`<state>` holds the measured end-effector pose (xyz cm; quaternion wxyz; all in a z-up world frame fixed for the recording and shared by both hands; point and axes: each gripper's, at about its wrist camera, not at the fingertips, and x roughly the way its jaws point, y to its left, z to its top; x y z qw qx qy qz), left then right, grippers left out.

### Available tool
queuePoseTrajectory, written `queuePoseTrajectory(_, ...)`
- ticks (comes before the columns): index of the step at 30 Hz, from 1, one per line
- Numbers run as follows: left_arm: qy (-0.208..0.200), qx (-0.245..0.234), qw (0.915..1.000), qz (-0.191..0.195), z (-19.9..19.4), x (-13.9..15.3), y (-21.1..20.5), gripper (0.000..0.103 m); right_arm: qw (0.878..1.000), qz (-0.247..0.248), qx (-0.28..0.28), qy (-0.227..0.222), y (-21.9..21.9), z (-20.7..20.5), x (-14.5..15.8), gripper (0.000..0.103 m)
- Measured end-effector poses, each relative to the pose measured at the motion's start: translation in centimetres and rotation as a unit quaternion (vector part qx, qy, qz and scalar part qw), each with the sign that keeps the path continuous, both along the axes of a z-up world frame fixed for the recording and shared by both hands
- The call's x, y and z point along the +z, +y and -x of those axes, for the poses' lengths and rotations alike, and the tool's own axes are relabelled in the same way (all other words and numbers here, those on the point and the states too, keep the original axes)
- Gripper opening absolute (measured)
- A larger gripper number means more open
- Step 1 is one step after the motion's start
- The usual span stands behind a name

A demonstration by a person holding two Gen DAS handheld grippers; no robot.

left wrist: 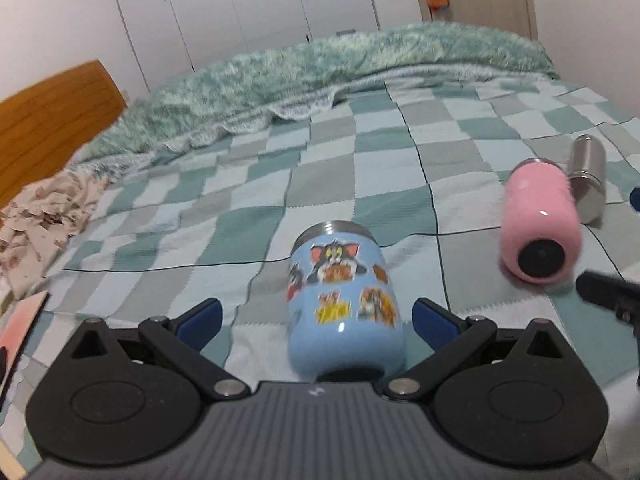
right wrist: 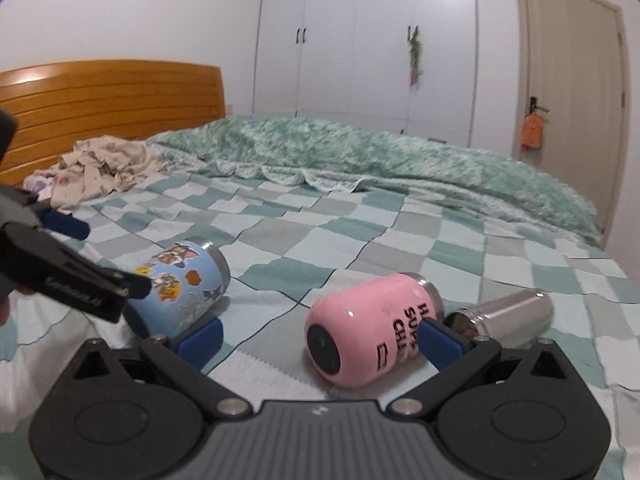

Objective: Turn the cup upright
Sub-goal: 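Move the left tool toward the blue cartoon tumbler and close around it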

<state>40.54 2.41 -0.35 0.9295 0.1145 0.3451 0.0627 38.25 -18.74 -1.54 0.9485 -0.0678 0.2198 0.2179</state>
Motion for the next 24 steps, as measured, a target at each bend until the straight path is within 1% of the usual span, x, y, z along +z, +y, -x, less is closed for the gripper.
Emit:
queuePoseTrajectory(3,0.024,0.007,0.9997,-0.001,-2.8,-0.7,0.1,0.103,1.000,-0.012,0.015,0.020,0.2,-2.7,-0.7,0.103)
queuePoseTrajectory(4,0.038,0.010,0.9992,0.003,-3.8,-1.1,0.3,0.103,0.999,-0.015,0.017,0.026,0.3,-3.6,-1.0,0.103)
queuePoseTrajectory(7,0.076,0.012,0.9968,0.023,-5.9,-2.3,0.6,0.103,0.999,-0.023,0.024,0.038,0.4,-5.6,-1.6,0.103)
queuePoseTrajectory(10,0.103,0.018,0.9938,0.039,-7.3,-3.6,0.9,0.103,0.998,-0.028,0.030,0.046,0.5,-7.0,-2.3,0.103)
queuePoseTrajectory(12,0.114,0.027,0.9922,0.043,-7.9,-4.4,1.1,0.098,0.998,-0.025,0.029,0.040,0.4,-7.3,-2.8,0.103)
queuePoseTrajectory(13,0.121,0.030,0.9911,0.046,-8.2,-4.7,1.3,0.087,0.998,-0.026,0.030,0.039,0.3,-7.4,-2.9,0.103)
queuePoseTrajectory(14,0.129,0.032,0.9895,0.056,-8.4,-5.0,1.5,0.086,0.998,-0.029,0.031,0.041,0.2,-7.4,-2.9,0.103)
queuePoseTrajectory(15,0.128,0.038,0.9887,0.067,-8.3,-5.0,1.8,0.086,0.998,-0.036,0.036,0.041,0.1,-7.3,-2.9,0.103)
queuePoseTrajectory(16,0.127,0.041,0.9885,0.071,-8.3,-4.9,1.9,0.085,0.998,-0.037,0.039,0.038,0.0,-7.1,-2.8,0.103)
queuePoseTrajectory(19,0.127,0.045,0.9881,0.074,-8.0,-4.7,1.9,0.085,0.999,-0.030,0.037,0.026,0.3,-6.1,-2.2,0.103)
queuePoseTrajectory(24,0.130,0.046,0.9874,0.077,-6.8,-4.2,1.8,0.085,0.999,-0.029,0.037,0.023,0.2,-4.5,-1.5,0.103)
